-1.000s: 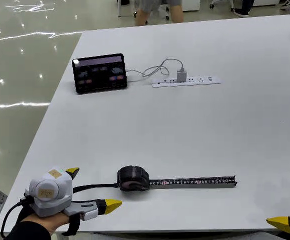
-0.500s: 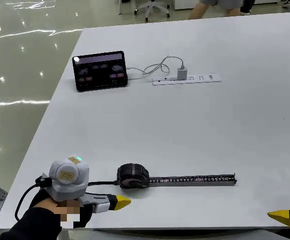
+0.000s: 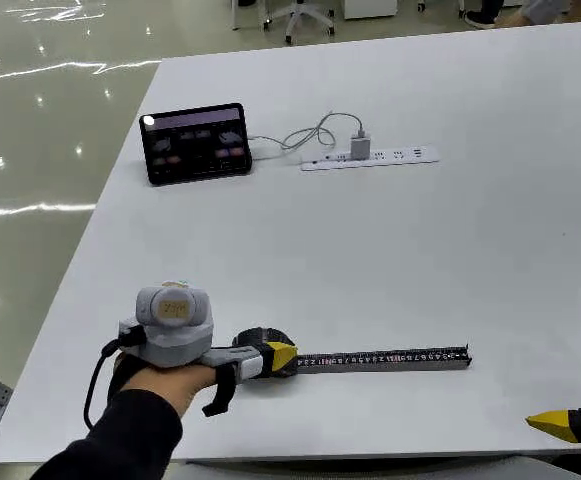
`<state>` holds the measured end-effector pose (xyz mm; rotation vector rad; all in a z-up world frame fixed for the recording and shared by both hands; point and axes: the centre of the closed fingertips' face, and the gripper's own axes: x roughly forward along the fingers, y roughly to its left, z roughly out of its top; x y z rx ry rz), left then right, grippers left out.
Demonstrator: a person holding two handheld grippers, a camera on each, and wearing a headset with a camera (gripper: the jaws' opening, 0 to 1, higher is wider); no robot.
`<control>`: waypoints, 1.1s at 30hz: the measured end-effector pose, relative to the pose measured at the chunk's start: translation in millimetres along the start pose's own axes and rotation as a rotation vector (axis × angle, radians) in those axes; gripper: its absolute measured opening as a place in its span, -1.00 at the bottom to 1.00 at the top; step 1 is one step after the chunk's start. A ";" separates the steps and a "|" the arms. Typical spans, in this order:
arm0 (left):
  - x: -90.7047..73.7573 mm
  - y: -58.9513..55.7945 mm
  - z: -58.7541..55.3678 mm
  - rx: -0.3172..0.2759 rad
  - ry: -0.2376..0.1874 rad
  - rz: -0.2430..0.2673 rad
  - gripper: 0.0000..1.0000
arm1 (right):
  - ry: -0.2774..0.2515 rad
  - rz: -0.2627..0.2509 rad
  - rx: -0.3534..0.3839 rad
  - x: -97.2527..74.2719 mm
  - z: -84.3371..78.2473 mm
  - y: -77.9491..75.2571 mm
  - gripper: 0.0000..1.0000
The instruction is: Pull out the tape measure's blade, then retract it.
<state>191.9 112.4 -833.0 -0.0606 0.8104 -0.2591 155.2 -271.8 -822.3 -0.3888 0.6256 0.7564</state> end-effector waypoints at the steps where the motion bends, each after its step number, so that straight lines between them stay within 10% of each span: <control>1: 3.5 3.1 -6.4 -0.030 0.010 0.020 1.00 | 0.002 0.002 -0.003 1.8 0.3 -0.8 1.00; 12: 13.9 0.5 -6.4 -0.026 -0.054 0.048 1.00 | 0.009 0.039 -0.014 11.2 6.8 1.8 1.00; 19: 15.2 -13.9 -11.8 -0.047 -0.039 0.005 1.00 | 0.068 0.106 -0.088 21.5 10.5 4.8 1.00; 28: 26.9 -19.8 -18.4 0.110 0.003 -0.003 1.00 | 0.167 0.238 -0.248 46.4 14.9 10.5 0.95; 33: 26.0 -14.2 -20.9 0.060 0.009 -0.002 1.00 | 0.233 0.314 -0.329 65.7 15.6 14.7 0.90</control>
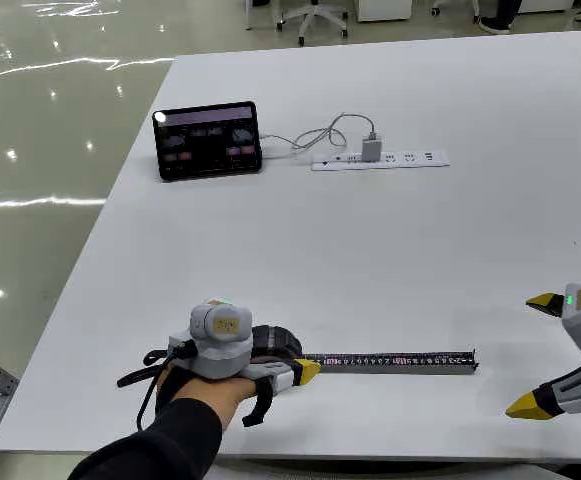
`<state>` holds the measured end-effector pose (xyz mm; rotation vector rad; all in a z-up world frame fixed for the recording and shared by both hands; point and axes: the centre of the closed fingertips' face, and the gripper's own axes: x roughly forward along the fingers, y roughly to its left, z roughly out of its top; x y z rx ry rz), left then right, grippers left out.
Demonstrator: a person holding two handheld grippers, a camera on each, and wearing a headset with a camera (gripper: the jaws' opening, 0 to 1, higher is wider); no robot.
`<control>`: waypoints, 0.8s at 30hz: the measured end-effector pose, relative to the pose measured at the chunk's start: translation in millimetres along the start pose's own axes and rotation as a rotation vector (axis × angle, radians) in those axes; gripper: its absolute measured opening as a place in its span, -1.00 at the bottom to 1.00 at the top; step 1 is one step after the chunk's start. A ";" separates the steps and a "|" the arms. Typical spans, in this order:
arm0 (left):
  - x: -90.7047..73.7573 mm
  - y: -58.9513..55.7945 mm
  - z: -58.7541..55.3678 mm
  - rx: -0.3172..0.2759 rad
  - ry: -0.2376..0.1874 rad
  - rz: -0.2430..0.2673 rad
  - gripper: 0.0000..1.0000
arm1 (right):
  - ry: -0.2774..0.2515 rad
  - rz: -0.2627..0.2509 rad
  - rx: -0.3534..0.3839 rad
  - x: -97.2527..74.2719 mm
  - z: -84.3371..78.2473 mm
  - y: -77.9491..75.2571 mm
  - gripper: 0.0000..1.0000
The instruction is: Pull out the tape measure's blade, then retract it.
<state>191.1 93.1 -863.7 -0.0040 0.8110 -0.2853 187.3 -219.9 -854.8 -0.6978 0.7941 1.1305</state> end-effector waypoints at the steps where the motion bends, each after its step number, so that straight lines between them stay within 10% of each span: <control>1: -0.5 -0.4 0.6 -0.005 -0.002 0.000 1.00 | -0.006 0.014 -0.020 4.3 4.0 -0.6 0.88; 11: 0.2 -2.5 0.9 0.009 -0.004 -0.003 1.00 | 0.084 0.162 -0.163 34.5 10.1 7.8 0.59; 24: 1.4 0.5 1.3 0.013 -0.004 0.003 1.00 | 0.124 0.199 -0.204 54.2 -0.8 6.1 -0.08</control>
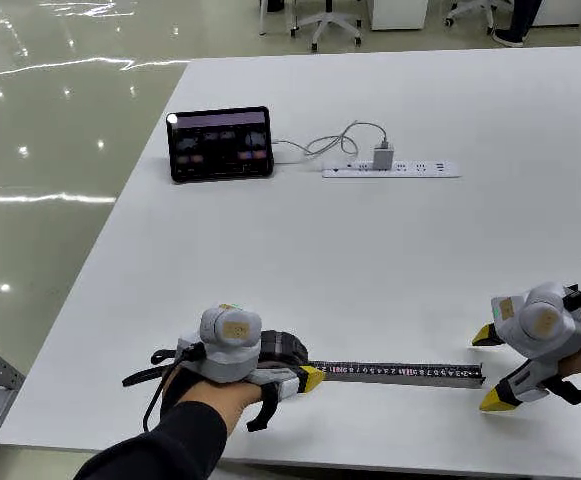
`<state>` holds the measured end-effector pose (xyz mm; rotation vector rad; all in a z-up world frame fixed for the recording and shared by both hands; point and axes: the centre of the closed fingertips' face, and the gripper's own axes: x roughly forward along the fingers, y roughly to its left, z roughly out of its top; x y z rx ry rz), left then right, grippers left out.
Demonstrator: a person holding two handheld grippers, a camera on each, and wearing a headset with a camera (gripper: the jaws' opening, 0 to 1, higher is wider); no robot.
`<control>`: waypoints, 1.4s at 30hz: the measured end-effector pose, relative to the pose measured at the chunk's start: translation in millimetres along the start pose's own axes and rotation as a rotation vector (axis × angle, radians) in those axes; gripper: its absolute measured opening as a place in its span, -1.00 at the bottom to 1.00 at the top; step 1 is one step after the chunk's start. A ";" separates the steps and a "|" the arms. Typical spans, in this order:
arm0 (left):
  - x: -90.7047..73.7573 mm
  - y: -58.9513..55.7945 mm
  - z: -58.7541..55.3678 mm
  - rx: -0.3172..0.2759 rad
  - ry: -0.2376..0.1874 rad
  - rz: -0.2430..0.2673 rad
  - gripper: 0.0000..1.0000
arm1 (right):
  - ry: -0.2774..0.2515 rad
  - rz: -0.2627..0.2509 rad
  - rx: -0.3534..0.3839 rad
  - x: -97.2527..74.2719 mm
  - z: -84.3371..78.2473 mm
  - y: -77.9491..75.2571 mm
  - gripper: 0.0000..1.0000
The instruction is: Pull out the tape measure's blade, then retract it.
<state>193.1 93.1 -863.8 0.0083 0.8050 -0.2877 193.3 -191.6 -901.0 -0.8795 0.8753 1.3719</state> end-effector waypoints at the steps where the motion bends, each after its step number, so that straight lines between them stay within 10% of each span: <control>1: -0.1 0.1 0.4 -0.005 -0.002 0.000 1.00 | -0.003 -0.002 -0.015 0.2 0.5 -0.6 -0.14; 16: -0.6 -0.2 4.1 -0.001 -0.023 -0.003 1.00 | -0.006 -0.001 0.028 4.6 -0.6 -1.1 -0.76; 23: -2.2 5.5 9.0 -0.017 -0.044 0.016 0.91 | 0.029 -0.008 0.032 4.6 0.5 1.1 -0.77; 28: -0.8 7.0 3.6 -0.166 -0.009 0.025 0.84 | 0.050 0.003 0.027 5.1 0.3 -0.1 -0.79; 35: 7.1 3.8 14.5 -0.141 -0.077 0.062 0.67 | 0.097 0.013 0.002 6.9 0.3 1.5 -0.79; 42: 20.6 -6.0 0.8 -0.122 -0.002 0.075 0.41 | 0.127 0.013 0.019 6.5 -0.5 0.9 -0.80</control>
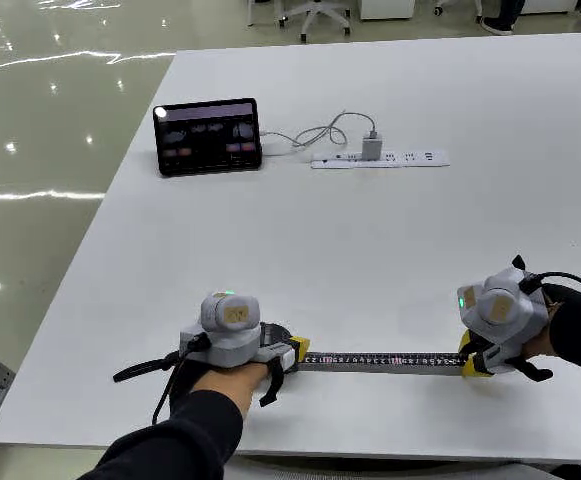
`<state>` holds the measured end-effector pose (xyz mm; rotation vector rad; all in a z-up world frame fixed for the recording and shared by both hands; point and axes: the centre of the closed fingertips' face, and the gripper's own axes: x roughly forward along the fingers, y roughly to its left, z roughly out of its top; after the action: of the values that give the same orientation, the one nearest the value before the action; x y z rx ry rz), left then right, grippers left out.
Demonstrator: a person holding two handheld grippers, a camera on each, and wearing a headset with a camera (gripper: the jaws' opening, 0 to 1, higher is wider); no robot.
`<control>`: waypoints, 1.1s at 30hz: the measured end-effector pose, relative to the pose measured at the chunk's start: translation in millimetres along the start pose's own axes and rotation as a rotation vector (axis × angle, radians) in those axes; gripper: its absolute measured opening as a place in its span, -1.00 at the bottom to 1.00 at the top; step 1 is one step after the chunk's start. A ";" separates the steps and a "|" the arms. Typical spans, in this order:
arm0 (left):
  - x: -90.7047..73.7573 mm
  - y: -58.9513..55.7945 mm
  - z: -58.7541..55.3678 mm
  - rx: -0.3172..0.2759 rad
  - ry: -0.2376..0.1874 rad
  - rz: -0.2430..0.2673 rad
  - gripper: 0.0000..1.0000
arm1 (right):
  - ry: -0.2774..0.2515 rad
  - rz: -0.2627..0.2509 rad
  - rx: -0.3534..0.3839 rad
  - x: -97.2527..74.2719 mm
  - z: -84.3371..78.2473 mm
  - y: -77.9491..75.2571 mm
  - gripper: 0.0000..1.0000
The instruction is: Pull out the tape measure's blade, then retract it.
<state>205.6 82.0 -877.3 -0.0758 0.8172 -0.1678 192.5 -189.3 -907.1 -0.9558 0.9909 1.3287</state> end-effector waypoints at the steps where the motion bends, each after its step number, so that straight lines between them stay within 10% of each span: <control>1: 0.5 -2.2 -2.1 -0.004 0.007 -0.006 0.40 | 0.005 -0.001 0.004 0.1 0.1 0.0 -0.80; 33: -0.7 6.3 -0.4 0.005 0.006 0.030 0.22 | 0.026 -0.012 0.088 3.1 0.6 -2.0 -0.79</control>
<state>205.6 88.3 -877.9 -0.0585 0.8239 -0.1413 194.5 -187.8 -910.0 -0.9131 1.0528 1.2550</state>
